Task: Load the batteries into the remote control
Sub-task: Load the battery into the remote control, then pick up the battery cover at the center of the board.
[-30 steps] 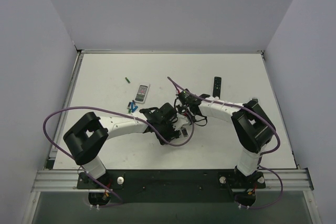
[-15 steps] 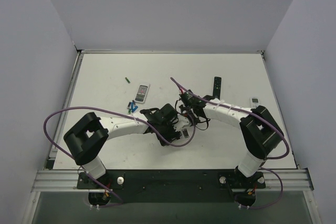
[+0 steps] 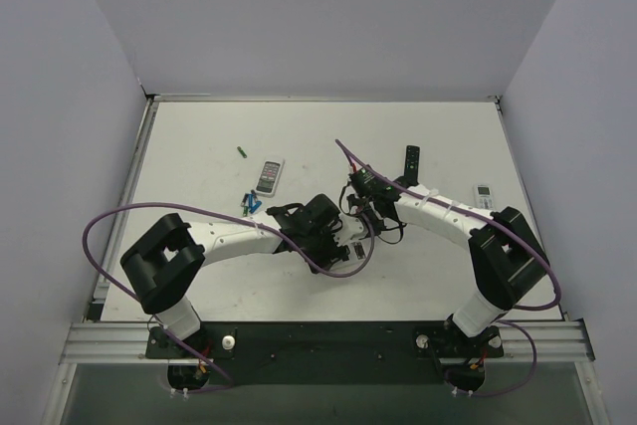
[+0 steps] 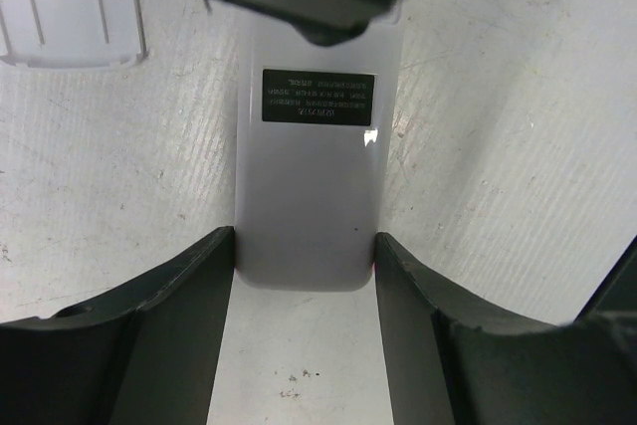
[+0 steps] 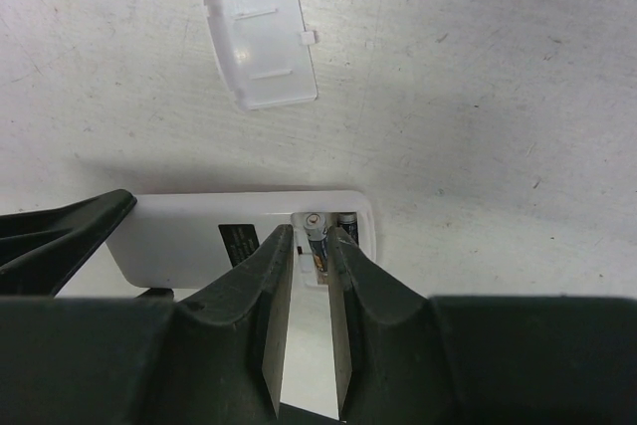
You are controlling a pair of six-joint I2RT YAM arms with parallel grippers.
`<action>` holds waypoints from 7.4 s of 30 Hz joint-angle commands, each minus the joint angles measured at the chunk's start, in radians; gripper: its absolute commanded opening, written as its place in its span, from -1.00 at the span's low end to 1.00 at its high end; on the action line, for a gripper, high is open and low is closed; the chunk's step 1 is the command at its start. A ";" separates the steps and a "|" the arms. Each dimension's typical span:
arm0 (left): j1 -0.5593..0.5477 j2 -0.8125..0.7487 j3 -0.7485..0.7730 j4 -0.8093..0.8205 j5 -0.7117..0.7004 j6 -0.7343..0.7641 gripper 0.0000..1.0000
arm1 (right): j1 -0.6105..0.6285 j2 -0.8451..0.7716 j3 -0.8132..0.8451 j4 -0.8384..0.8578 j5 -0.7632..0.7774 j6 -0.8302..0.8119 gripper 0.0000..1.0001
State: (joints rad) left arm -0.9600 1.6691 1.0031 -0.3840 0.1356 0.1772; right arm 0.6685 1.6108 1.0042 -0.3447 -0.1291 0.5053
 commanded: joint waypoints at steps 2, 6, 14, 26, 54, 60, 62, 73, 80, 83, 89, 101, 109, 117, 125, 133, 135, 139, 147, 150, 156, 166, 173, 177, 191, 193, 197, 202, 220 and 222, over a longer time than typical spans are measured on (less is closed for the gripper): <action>0.017 0.017 0.006 -0.047 -0.045 -0.033 -0.27 | -0.010 -0.014 0.011 -0.073 -0.060 0.018 -0.67; 0.017 0.018 0.006 -0.047 -0.045 -0.033 -0.27 | -0.015 0.012 -0.006 -0.068 -0.076 0.015 -0.68; 0.015 0.015 0.005 -0.050 -0.045 -0.033 -0.27 | -0.018 0.054 -0.033 -0.059 -0.073 0.009 -0.75; 0.012 0.017 0.005 -0.050 -0.045 -0.033 -0.27 | -0.044 -0.014 -0.101 0.065 -0.130 0.021 -0.78; 0.009 0.007 -0.001 -0.052 -0.048 -0.038 -0.28 | -0.089 -0.025 -0.200 0.277 -0.239 0.012 -0.78; 0.007 0.009 0.000 -0.053 -0.048 -0.041 -0.28 | -0.087 0.003 -0.205 0.225 -0.219 -0.020 -0.91; 0.007 0.012 0.003 -0.056 -0.050 -0.041 -0.29 | -0.081 0.021 -0.204 0.208 -0.211 -0.031 -0.98; 0.017 0.027 0.012 -0.066 -0.070 -0.065 -0.43 | -0.061 0.104 -0.191 0.081 -0.208 -0.077 -1.00; 0.035 0.050 0.023 -0.078 -0.085 -0.090 -0.49 | -0.047 0.113 -0.165 0.010 -0.218 -0.111 -1.00; 0.035 0.055 0.029 -0.084 -0.091 -0.094 -0.50 | -0.044 0.126 -0.157 -0.010 -0.222 -0.122 -1.00; 0.046 0.055 0.029 -0.082 -0.105 -0.108 -0.53 | -0.027 0.130 -0.130 -0.062 -0.225 -0.143 -1.00; 0.052 0.049 0.025 -0.076 -0.102 -0.110 -0.53 | -0.024 0.161 -0.084 -0.103 -0.184 -0.137 -1.00; 0.053 0.038 0.017 -0.069 -0.099 -0.108 -0.46 | -0.056 -0.032 0.022 -0.082 -0.210 -0.154 -0.82; 0.052 0.018 0.009 -0.064 -0.084 -0.102 -0.32 | -0.119 -0.020 0.129 -0.079 -0.150 -0.205 -0.32; 0.053 -0.037 -0.006 -0.069 -0.060 -0.085 0.44 | -0.099 0.118 0.238 -0.062 -0.142 -0.221 -0.20; 0.072 -0.208 -0.099 -0.004 -0.019 -0.071 0.73 | -0.035 0.230 0.316 -0.062 -0.107 -0.195 -0.41; 0.083 -0.247 -0.118 0.017 -0.011 -0.073 0.73 | -0.020 0.253 0.326 -0.062 -0.096 -0.183 -0.43; 0.121 -0.385 -0.172 0.065 -0.007 -0.096 0.73 | 0.014 0.294 0.350 -0.066 -0.052 -0.146 -0.49; 0.170 -0.636 -0.254 0.143 -0.097 -0.218 0.74 | 0.039 0.380 0.399 -0.082 0.025 -0.102 -0.59; 0.175 -0.721 -0.303 0.183 -0.128 -0.264 0.73 | 0.045 0.403 0.410 -0.089 0.058 -0.091 -0.64; 0.182 -0.842 -0.374 0.241 -0.205 -0.326 0.73 | 0.048 0.406 0.413 -0.102 0.063 -0.085 -1.00; 0.187 -0.963 -0.469 0.493 -0.157 -0.279 0.80 | -0.024 0.117 0.392 -0.048 -0.272 -0.082 -1.00; 0.184 -1.048 -0.599 0.792 -0.006 -0.016 0.84 | -0.115 -0.049 0.358 0.038 -0.644 -0.022 -1.00; 0.184 -0.984 -0.562 0.861 0.119 0.149 0.90 | -0.139 -0.126 0.301 0.211 -0.822 0.082 -1.00; 0.178 -0.692 -0.426 1.093 0.294 0.208 0.91 | -0.156 -0.227 0.295 0.286 -1.034 0.153 -1.00; 0.173 -0.677 -0.419 1.132 0.292 0.190 0.89 | -0.161 -0.239 0.286 0.305 -1.040 0.170 -1.00; 0.172 -0.645 -0.429 1.212 0.271 0.147 0.86 | -0.162 -0.250 0.251 0.399 -1.055 0.228 -1.00; 0.170 -0.617 -0.426 1.280 0.291 0.099 0.79 | -0.162 -0.256 0.229 0.444 -1.051 0.268 -1.00; 0.167 -0.605 -0.449 1.275 0.260 0.077 0.09 | -0.162 -0.269 0.195 0.472 -1.028 0.295 -1.00; 0.165 -0.608 -0.433 1.226 0.237 0.082 0.00 | -0.164 -0.272 0.192 0.454 -1.014 0.282 -0.97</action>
State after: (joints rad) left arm -0.7910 1.0676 0.5354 0.8478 0.3973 0.2665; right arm 0.5110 1.3834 1.2041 0.0723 -1.1393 0.8005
